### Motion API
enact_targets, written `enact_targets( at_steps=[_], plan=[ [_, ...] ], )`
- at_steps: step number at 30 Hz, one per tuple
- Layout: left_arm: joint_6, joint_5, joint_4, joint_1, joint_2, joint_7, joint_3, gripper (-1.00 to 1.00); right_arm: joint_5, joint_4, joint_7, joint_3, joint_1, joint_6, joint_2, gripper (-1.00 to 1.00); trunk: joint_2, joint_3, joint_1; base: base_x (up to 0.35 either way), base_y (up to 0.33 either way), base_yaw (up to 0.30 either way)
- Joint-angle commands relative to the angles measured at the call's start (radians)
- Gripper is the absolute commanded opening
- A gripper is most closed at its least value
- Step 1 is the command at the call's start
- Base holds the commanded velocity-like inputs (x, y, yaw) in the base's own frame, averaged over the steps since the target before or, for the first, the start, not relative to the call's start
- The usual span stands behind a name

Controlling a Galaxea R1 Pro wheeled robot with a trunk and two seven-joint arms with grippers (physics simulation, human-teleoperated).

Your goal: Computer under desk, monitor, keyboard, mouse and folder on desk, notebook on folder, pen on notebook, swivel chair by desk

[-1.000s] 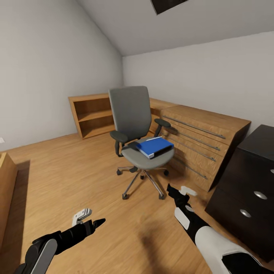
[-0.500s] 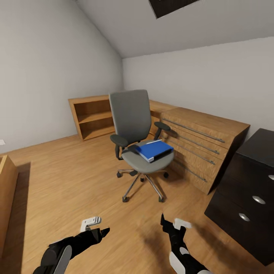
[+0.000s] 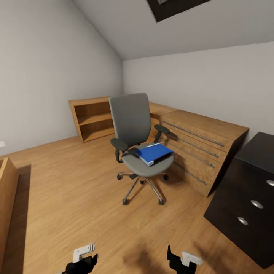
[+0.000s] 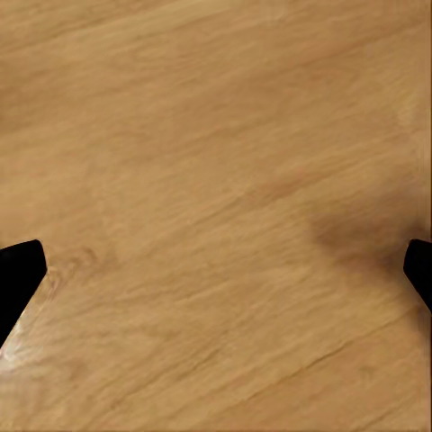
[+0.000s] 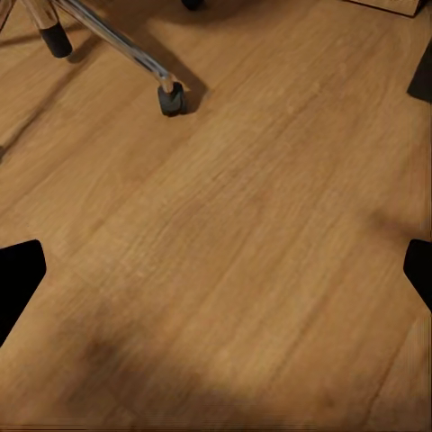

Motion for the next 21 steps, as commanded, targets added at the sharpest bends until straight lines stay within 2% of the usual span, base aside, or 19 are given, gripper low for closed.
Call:
enact_targets(
  at_steps=[1, 4, 7, 16, 21],
  plan=[
    [-0.029, 0.011, 0.017, 0.000, -0.001, 0.016, 0.001, 1.00, -0.004, 0.002, -0.006, 0.009, -0.001, -0.003, 0.000, 1.00, 0.007, 0.002, -0.004, 0.000, 0.000, -0.018],
    [-0.133, 0.010, 0.087, 0.000, -0.002, 0.046, -0.001, 1.00, -0.004, 0.008, -0.006, 0.009, -0.001, -0.004, -0.002, 1.00, 0.028, 0.012, -0.016, 0.000, 0.000, -0.106],
    [-0.169, 0.010, 0.132, 0.000, -0.001, 0.056, -0.003, 1.00, -0.004, 0.009, -0.006, 0.009, -0.001, -0.004, -0.007, 1.00, 0.049, 0.023, -0.027, 0.000, 0.000, -0.208],
    [-0.185, 0.008, 0.159, 0.000, -0.002, 0.063, -0.012, 1.00, -0.003, 0.011, -0.006, 0.010, 0.000, -0.003, -0.008, 1.00, 0.112, 0.053, -0.062, -0.001, 0.000, -0.271],
    [-0.189, 0.006, 0.188, 0.000, -0.003, 0.069, -0.055, 1.00, -0.004, 0.015, -0.006, 0.012, 0.000, -0.003, -0.002, 1.00, 0.147, 0.067, -0.081, -0.068, 0.000, -0.274]
  ],
)
